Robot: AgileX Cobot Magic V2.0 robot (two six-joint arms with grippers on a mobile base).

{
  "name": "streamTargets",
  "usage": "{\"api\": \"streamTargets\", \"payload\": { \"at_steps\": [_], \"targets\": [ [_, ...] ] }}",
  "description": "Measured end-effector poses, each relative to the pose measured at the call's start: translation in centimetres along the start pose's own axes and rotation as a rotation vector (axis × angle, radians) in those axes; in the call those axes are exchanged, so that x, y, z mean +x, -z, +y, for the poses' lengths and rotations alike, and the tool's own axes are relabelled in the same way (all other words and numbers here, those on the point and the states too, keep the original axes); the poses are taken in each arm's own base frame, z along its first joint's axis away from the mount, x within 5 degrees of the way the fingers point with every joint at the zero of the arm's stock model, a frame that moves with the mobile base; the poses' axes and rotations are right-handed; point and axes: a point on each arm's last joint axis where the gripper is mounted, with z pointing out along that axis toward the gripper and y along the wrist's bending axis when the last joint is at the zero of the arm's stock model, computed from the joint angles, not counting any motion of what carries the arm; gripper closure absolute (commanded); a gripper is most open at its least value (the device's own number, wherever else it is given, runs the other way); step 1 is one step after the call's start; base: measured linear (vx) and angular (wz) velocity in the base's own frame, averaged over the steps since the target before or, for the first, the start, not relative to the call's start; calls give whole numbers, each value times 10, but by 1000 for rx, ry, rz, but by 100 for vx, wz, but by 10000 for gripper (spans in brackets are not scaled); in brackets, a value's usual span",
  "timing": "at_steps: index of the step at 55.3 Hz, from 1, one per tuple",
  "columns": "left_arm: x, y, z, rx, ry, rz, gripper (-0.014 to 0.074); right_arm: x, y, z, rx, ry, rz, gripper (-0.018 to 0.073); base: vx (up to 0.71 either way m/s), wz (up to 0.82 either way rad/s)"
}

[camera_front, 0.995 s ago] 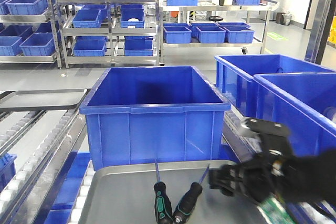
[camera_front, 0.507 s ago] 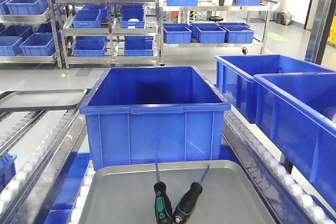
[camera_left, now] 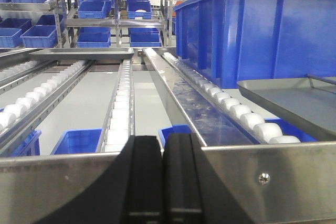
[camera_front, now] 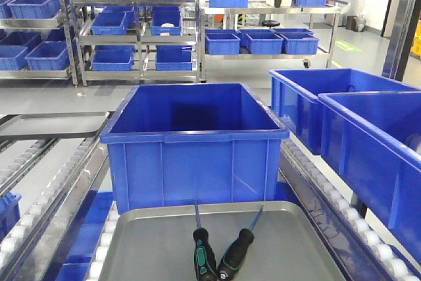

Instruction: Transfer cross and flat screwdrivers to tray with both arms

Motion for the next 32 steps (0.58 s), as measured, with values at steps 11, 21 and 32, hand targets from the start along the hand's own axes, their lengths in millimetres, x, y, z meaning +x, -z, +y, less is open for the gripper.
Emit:
{"api": "streamTargets", "payload": {
  "at_steps": [11,21,32],
  "targets": [
    [0,0,0,0,0,1,602,0,0,0,0,-2,0,570,0,0],
    [0,0,0,0,0,1,602,0,0,0,0,-3,0,570,0,0],
    [0,0,0,0,0,1,602,0,0,0,0,-3,0,570,0,0]
  ]
}}
